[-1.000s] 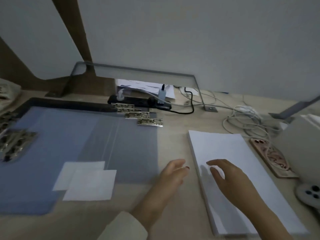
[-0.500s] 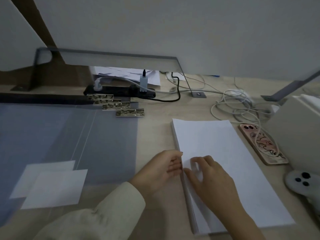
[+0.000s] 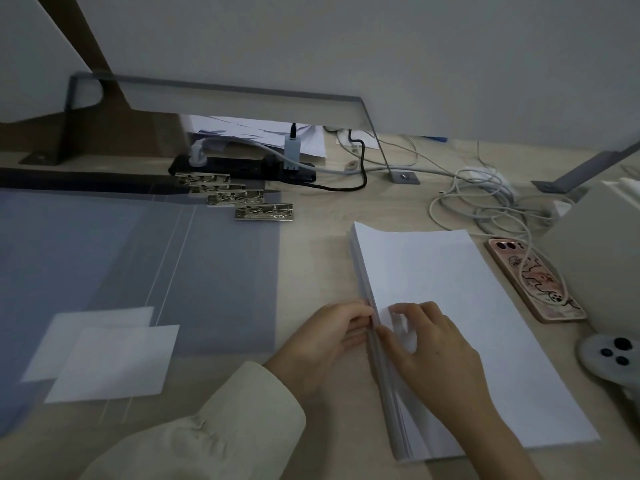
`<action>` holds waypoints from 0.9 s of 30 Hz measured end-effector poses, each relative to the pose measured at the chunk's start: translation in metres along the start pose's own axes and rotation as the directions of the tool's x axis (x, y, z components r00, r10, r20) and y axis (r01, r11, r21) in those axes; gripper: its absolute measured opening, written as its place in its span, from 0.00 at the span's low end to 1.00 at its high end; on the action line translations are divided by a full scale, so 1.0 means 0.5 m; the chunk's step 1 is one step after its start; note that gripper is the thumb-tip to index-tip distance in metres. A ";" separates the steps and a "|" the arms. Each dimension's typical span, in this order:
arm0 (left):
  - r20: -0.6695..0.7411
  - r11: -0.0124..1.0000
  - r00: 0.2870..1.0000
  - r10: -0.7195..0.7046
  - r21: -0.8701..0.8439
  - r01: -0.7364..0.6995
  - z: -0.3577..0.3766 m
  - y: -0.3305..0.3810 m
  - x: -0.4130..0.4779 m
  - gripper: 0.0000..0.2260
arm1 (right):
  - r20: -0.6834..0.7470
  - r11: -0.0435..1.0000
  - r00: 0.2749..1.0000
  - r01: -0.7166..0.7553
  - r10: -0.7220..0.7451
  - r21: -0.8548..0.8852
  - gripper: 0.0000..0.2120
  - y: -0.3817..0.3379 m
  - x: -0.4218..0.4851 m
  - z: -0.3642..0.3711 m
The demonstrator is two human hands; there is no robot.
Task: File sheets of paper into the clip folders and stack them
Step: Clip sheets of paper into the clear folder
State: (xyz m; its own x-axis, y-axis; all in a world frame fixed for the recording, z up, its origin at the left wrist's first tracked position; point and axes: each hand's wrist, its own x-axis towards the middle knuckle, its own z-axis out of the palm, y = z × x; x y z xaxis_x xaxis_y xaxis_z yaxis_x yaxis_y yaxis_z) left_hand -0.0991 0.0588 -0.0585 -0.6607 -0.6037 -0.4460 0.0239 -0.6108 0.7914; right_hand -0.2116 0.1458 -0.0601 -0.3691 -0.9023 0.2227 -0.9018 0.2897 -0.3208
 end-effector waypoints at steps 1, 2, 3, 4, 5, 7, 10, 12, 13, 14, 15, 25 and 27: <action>-0.002 1.000 1.000 0.000 0.005 0.000 -0.001 -0.001 0.001 0.09 | 0.007 1.000 1.000 -0.005 0.005 0.005 0.20 -0.001 0.000 -0.002; -0.006 1.000 1.000 0.000 0.008 0.000 0.000 -0.001 0.002 0.08 | 0.015 1.000 1.000 -0.013 0.013 0.009 0.20 0.000 0.000 -0.002; -0.009 1.000 1.000 0.001 0.014 0.000 0.001 -0.001 0.002 0.08 | 0.022 1.000 1.000 -0.017 0.017 0.010 0.20 -0.001 -0.001 -0.001; -0.014 1.000 1.000 0.002 0.022 -0.001 0.002 0.000 0.001 0.08 | 0.025 1.000 0.999 -0.021 0.021 0.007 0.19 -0.002 -0.001 -0.001; -0.018 1.000 1.000 0.003 0.030 -0.002 0.002 0.000 0.002 0.07 | 0.021 1.000 0.999 -0.024 0.024 0.008 0.19 -0.002 -0.001 0.001; -0.014 0.998 1.000 0.013 0.057 -0.012 0.000 -0.002 0.001 0.08 | 0.000 1.000 1.000 -0.017 0.017 0.023 0.17 -0.003 0.000 0.007; -0.050 0.974 0.992 0.117 0.198 -0.105 0.005 -0.005 -0.004 0.10 | -0.019 0.998 0.998 -0.051 0.052 0.025 0.15 -0.009 0.002 0.004; -0.141 0.893 0.951 0.277 0.402 -0.200 0.016 -0.003 -0.009 0.13 | 0.014 0.994 0.995 -0.097 0.096 0.052 0.14 -0.009 0.002 -0.001; -0.167 0.867 0.932 0.322 0.447 -0.220 0.021 -0.001 -0.010 0.14 | 0.021 0.991 0.993 -0.113 0.112 0.074 0.14 -0.008 0.002 -0.004; -0.162 0.869 0.934 0.319 0.444 -0.220 0.027 0.000 -0.009 0.14 | 0.029 0.987 0.992 -0.127 0.125 0.095 0.14 -0.009 0.002 -0.007; -0.133 0.894 0.955 0.266 0.404 -0.193 0.037 0.002 -0.009 0.11 | 0.035 0.984 0.991 -0.134 0.131 0.114 0.13 -0.010 0.002 -0.009; -0.109 0.764 0.975 0.194 0.640 -0.080 0.089 -0.010 0.016 0.17 | 0.139 0.912 0.971 -0.233 0.197 0.339 0.13 -0.001 -0.003 -0.035; -0.136 0.781 0.966 0.219 0.618 -0.091 0.080 0.002 0.008 0.15 | 0.122 0.898 0.965 -0.262 0.234 0.354 0.13 0.010 -0.002 -0.052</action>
State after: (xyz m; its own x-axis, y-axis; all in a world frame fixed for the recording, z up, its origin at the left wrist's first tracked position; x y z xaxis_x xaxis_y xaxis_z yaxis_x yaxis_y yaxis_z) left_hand -0.1319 0.0764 -0.0429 -0.5315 -0.7867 -0.3140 -0.3854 -0.1055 0.9167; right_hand -0.2216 0.1562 -0.0380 -0.5392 -0.8417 0.0276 -0.6329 0.3834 -0.6726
